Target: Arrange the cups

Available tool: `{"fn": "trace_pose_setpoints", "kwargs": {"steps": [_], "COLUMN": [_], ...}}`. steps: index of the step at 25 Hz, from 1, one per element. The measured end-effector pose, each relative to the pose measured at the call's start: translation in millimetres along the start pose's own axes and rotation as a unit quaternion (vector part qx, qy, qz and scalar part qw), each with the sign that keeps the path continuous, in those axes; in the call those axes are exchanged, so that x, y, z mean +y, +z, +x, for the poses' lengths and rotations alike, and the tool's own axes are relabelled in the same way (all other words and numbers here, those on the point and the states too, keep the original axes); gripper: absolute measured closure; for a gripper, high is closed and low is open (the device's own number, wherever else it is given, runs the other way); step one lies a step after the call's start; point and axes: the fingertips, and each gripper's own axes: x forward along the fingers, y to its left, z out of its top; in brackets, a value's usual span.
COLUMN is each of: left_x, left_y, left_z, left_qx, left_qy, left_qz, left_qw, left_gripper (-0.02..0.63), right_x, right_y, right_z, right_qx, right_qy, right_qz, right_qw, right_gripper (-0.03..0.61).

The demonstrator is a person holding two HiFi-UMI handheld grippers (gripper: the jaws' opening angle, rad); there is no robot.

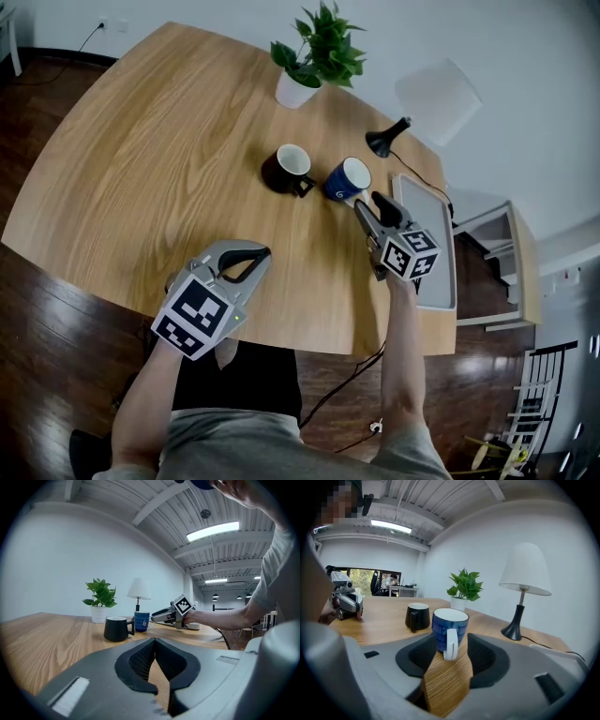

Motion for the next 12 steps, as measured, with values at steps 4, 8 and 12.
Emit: {"fn": "trace_pose_setpoints", "kwargs": {"steps": [4, 8, 12], "left_x": [0, 0, 1], "left_y": [0, 0, 0], "left_z": [0, -1, 0], "left_qx": [0.000, 0.000, 0.001], "left_qy": [0.000, 0.000, 0.001], "left_qz": [-0.001, -0.001, 0.000], "left_qw": [1.0000, 1.0000, 1.0000], "left_gripper": [0.604, 0.605, 0.605], "right_x": [3, 7, 8], "right_y": [-4, -2, -1], "right_z": [13, 16, 13], "right_qx": [0.016, 0.026, 0.026], "right_qy": [0.022, 0.032, 0.037], "right_qz": [-0.026, -0.054, -0.028], "right_qw": [0.999, 0.998, 0.999], "right_gripper": [0.410, 0.441, 0.485]}}
